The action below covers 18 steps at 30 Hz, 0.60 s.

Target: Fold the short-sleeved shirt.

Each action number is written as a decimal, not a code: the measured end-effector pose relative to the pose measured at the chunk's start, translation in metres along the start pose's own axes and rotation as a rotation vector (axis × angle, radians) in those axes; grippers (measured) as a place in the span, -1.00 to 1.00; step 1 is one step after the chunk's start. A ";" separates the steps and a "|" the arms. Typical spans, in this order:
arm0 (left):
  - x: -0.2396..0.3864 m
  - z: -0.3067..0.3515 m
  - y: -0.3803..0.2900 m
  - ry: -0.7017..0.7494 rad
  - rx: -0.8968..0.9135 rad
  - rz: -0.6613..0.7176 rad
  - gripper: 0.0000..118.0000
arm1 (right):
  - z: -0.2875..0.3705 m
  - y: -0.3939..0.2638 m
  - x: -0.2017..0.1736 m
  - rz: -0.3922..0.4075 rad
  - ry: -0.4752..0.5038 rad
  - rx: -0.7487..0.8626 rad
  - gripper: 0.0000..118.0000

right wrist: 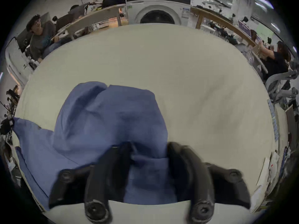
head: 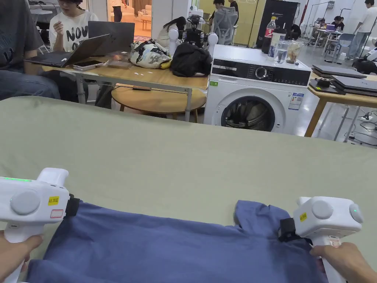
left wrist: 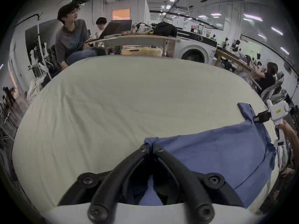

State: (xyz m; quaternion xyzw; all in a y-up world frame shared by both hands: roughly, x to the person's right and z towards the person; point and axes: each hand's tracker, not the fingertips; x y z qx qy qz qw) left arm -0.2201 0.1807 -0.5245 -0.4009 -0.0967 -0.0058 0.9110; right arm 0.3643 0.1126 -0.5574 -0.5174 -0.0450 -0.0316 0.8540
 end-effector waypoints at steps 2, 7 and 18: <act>0.000 -0.003 -0.002 0.001 -0.004 -0.004 -1.00 | 0.002 0.000 -0.001 0.018 -0.013 0.000 -1.00; -0.001 0.000 -0.004 -0.010 0.000 0.020 -1.00 | 0.027 -0.011 0.003 0.015 0.040 0.083 -1.00; -0.014 0.079 -0.024 -0.037 0.094 0.042 -1.00 | 0.160 -0.080 -0.002 -0.008 0.036 0.288 -1.00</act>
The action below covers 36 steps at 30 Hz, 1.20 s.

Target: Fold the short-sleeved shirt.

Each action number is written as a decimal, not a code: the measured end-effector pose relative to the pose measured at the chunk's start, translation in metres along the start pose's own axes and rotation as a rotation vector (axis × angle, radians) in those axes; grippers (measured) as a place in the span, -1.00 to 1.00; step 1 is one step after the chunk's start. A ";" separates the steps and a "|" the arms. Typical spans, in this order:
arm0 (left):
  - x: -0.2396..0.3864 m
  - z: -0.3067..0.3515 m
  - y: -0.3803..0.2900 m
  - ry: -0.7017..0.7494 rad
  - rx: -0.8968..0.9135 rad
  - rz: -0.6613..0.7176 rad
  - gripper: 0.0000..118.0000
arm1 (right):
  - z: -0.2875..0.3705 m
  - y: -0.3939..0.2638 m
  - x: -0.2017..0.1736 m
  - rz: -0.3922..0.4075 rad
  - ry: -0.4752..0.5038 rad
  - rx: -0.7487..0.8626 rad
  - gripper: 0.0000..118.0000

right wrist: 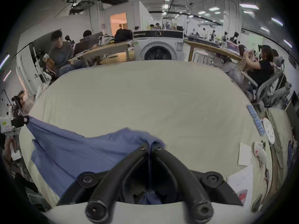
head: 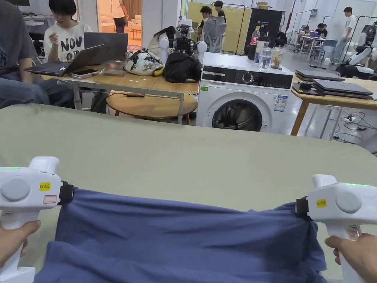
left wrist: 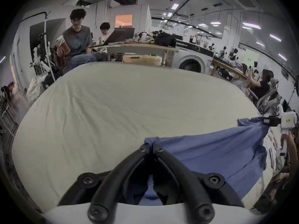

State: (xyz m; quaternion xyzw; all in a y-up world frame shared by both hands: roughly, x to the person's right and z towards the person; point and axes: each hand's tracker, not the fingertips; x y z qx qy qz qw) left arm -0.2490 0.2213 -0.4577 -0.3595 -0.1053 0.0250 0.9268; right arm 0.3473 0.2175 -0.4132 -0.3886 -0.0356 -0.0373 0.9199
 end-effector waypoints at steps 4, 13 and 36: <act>-0.006 0.037 -0.016 -0.021 0.019 0.000 -1.00 | 0.050 -0.025 -0.003 0.000 -0.003 0.022 -1.00; -0.011 0.060 -0.086 -0.061 -0.171 -0.033 -1.00 | 0.100 -0.120 -0.017 0.069 -0.023 -0.122 -1.00; 0.024 0.061 -0.128 0.031 0.007 0.042 -0.37 | 0.084 -0.146 -0.053 0.097 -0.251 -0.026 -0.06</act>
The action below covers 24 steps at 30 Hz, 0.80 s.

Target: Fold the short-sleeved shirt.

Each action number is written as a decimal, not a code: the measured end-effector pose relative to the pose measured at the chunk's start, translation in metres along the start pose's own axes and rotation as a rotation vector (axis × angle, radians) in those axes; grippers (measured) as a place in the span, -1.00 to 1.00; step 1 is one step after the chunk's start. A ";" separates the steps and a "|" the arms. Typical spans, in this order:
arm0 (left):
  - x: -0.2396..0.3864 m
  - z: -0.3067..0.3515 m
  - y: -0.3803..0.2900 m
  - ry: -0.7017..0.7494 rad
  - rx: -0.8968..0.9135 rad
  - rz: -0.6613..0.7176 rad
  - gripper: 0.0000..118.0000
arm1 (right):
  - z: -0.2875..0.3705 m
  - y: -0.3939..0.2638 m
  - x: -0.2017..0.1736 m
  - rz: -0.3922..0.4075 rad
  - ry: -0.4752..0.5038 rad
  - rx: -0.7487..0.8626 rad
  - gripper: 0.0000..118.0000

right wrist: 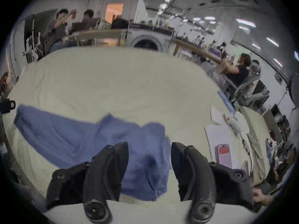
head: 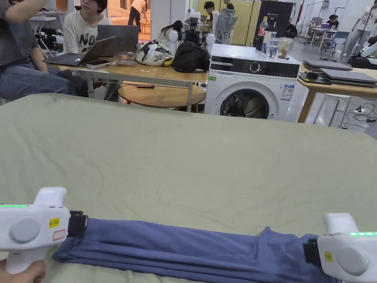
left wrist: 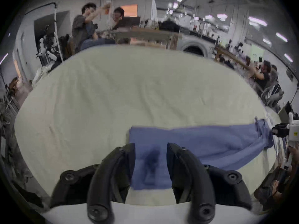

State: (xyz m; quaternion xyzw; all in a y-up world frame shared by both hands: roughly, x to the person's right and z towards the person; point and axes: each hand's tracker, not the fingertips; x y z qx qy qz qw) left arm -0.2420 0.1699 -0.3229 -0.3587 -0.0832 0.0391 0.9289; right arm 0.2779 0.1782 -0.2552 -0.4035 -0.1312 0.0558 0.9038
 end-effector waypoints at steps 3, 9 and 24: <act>0.019 0.007 0.002 -0.003 0.143 -0.024 -0.37 | 0.006 0.011 -0.011 -0.072 0.002 0.149 -0.06; 0.051 0.011 -0.002 0.041 0.436 -0.118 -0.37 | 0.023 0.001 -0.053 -0.207 0.091 0.599 -0.45; 0.015 0.021 0.014 0.018 0.341 -0.048 -1.00 | 0.039 0.018 -0.134 -0.190 0.116 0.714 -1.00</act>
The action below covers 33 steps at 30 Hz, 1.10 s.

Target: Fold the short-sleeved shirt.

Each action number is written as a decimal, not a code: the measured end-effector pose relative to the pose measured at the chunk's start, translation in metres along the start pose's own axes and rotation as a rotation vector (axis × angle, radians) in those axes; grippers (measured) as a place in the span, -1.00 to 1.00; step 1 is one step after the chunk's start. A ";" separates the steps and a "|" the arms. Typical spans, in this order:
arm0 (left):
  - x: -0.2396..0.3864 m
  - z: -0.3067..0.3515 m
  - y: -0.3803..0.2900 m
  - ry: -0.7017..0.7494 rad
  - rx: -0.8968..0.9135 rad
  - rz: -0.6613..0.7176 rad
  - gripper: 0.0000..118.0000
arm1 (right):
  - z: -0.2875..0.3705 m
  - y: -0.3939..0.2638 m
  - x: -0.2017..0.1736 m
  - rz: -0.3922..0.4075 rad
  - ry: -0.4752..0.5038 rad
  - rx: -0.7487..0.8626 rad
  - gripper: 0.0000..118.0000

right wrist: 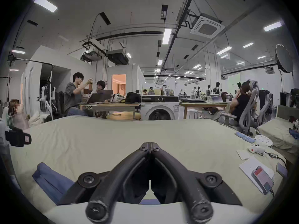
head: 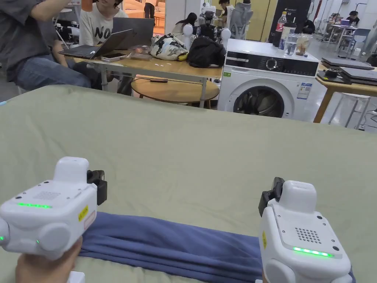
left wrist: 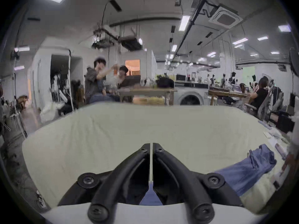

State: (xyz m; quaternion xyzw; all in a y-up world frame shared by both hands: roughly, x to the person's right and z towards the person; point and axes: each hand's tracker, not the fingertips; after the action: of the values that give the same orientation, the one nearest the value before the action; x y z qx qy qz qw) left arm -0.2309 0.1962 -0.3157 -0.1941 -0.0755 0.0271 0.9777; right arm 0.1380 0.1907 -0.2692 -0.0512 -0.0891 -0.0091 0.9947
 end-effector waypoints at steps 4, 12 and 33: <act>-0.054 -0.020 -0.007 -0.035 -0.187 0.063 -1.00 | -0.009 -0.002 -0.018 0.029 0.020 -0.031 -1.00; -0.143 -0.048 -0.023 -0.254 -0.526 0.342 0.22 | -0.016 -0.012 -0.048 0.066 0.108 -0.073 -1.00; -0.122 -0.106 -0.091 -0.625 -0.652 0.725 -0.95 | -0.022 -0.026 -0.046 0.103 0.129 -0.143 -1.00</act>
State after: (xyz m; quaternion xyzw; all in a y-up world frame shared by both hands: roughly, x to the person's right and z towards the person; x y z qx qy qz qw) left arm -0.3325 0.0626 -0.3942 -0.4816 -0.2937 0.3915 0.7270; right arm 0.0957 0.1626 -0.2961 -0.1256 -0.0212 0.0322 0.9913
